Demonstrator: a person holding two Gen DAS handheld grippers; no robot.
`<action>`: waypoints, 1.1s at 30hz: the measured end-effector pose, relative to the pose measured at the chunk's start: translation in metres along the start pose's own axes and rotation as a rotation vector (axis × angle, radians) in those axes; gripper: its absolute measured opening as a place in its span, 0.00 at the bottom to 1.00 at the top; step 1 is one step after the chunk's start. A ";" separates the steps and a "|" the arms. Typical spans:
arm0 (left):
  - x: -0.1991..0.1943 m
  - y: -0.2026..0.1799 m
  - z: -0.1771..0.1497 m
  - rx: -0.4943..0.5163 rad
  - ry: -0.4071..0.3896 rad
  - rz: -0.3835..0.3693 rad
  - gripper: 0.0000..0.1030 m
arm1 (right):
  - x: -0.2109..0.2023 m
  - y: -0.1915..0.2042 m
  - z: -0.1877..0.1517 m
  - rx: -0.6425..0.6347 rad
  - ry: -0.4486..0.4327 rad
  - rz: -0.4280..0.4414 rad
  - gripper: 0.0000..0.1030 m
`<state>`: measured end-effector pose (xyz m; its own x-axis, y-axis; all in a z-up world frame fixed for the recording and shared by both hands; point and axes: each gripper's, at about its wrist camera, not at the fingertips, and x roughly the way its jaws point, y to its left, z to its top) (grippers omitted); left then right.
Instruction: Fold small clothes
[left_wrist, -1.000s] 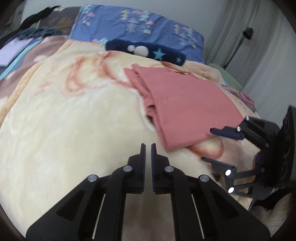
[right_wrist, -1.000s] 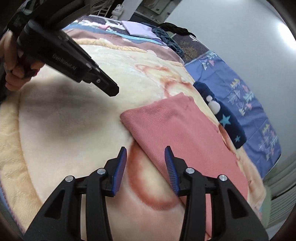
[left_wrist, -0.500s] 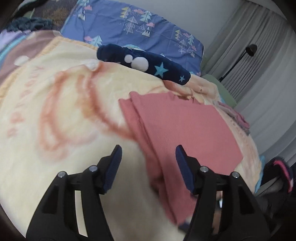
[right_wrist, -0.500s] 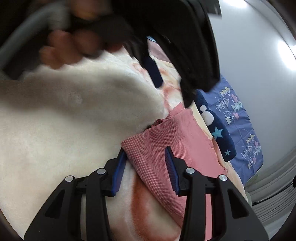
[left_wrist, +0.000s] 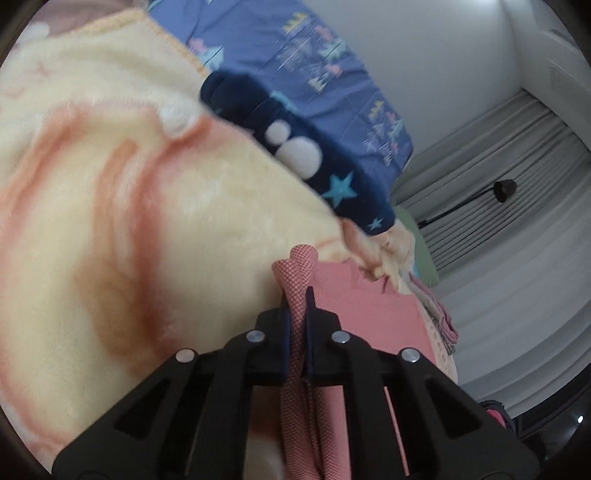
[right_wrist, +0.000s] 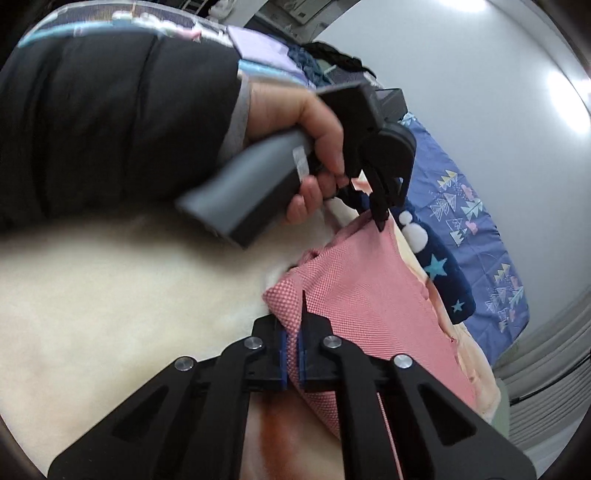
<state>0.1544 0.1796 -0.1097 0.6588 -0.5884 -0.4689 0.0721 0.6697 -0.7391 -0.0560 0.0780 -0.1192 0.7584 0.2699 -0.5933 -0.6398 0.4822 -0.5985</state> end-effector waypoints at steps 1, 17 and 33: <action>-0.002 -0.006 0.001 0.033 -0.016 0.006 0.06 | -0.002 -0.002 0.001 0.002 0.001 0.004 0.04; -0.001 0.014 -0.006 0.029 0.056 0.008 0.46 | 0.001 0.013 -0.015 -0.063 0.051 0.011 0.27; 0.012 0.000 -0.015 0.112 0.086 0.086 0.08 | 0.018 0.005 0.000 0.032 0.050 0.030 0.04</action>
<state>0.1513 0.1658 -0.1222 0.5996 -0.5601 -0.5716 0.1044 0.7629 -0.6380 -0.0454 0.0853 -0.1324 0.7313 0.2429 -0.6373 -0.6572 0.5009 -0.5632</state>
